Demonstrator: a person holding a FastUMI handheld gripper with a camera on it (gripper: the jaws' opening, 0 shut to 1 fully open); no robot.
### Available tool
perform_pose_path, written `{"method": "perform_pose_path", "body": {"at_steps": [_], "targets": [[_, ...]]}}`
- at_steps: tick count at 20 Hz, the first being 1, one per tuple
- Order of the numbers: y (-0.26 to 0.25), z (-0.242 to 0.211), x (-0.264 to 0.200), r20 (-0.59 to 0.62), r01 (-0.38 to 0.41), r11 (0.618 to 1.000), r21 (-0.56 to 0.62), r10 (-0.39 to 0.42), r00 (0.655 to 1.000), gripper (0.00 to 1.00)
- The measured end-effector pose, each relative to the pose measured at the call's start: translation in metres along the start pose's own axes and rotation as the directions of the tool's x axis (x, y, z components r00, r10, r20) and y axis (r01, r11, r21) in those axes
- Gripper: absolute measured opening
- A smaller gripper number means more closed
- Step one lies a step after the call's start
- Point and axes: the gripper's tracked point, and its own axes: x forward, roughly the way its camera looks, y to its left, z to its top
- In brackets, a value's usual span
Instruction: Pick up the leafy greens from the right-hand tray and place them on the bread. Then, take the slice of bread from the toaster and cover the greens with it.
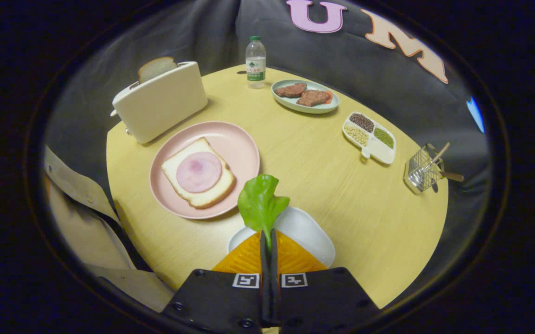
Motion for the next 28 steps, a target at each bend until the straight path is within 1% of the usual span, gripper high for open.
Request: {"method": "perform_pose_path", "body": {"at_steps": [4, 8, 15, 21, 28], "targets": [[0.015, 0.016, -0.008, 0.021, -0.012, 1.0, -0.017, 0.013, 1.0, 0.03], [0.037, 0.04, -0.012, 0.049, -0.042, 0.998, -0.049, 0.044, 0.998, 0.03], [0.076, 0.081, 0.0, 0.092, -0.091, 0.99, -0.108, 0.101, 0.991, 0.03], [0.11, 0.094, 0.021, 0.067, -0.144, 0.977, -0.154, 0.156, 0.985, 0.03], [0.137, 0.097, 0.05, 0.012, -0.198, 0.963, -0.181, 0.203, 0.979, 0.03]]}}
